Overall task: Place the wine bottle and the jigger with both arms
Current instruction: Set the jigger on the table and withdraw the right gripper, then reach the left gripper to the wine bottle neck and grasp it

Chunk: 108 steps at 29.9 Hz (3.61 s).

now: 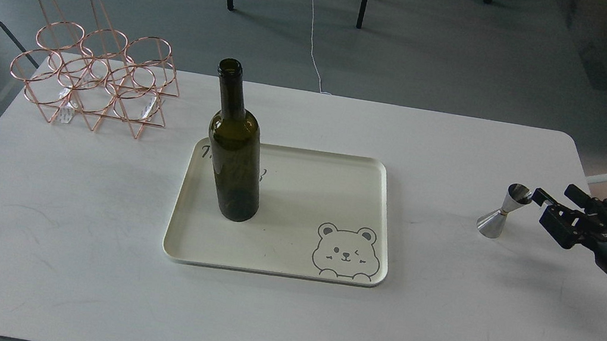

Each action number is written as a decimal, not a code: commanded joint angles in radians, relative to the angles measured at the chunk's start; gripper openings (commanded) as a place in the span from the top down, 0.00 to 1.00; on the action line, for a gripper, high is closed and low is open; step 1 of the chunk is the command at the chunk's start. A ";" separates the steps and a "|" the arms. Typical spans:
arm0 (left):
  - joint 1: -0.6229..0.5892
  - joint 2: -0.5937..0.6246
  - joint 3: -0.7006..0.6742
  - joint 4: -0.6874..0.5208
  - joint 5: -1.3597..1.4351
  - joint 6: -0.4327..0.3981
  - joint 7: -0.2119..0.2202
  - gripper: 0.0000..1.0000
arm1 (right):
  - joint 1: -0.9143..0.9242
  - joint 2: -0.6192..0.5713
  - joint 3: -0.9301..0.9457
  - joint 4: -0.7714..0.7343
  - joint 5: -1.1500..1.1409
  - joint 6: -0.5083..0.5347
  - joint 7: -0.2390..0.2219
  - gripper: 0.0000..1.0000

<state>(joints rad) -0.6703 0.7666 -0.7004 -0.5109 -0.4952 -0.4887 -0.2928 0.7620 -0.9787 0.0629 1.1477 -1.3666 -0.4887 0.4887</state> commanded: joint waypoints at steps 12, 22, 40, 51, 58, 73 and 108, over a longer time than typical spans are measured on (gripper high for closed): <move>-0.084 0.069 0.015 -0.018 0.228 0.000 0.003 0.01 | 0.362 0.170 0.003 -0.064 0.328 0.000 0.000 0.08; -0.135 0.189 0.012 -0.102 0.506 0.000 -0.006 0.01 | 0.356 0.351 0.058 -0.259 0.710 0.000 0.000 0.06; -0.114 0.536 0.033 -0.802 1.061 0.079 -0.008 0.02 | 0.289 0.396 0.318 -0.514 1.334 0.542 0.000 0.05; -0.115 0.626 0.294 -1.206 1.539 0.407 -0.011 0.02 | 0.278 0.396 0.350 -0.539 1.405 0.584 0.000 0.05; -0.114 0.567 0.369 -1.207 1.938 0.551 -0.106 0.07 | 0.275 0.396 0.426 -0.654 1.405 0.657 0.000 0.05; -0.120 0.244 0.380 -1.054 2.247 0.576 -0.143 0.18 | 0.255 0.422 0.436 -0.660 1.446 0.697 0.000 0.05; -0.163 0.112 0.372 -0.986 2.248 0.659 -0.085 0.27 | 0.246 0.422 0.431 -0.660 1.449 0.697 0.000 0.04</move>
<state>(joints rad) -0.8324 0.8890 -0.3283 -1.4983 1.7537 0.1703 -0.3890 1.0079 -0.5568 0.4939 0.4873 0.0828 0.2087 0.4888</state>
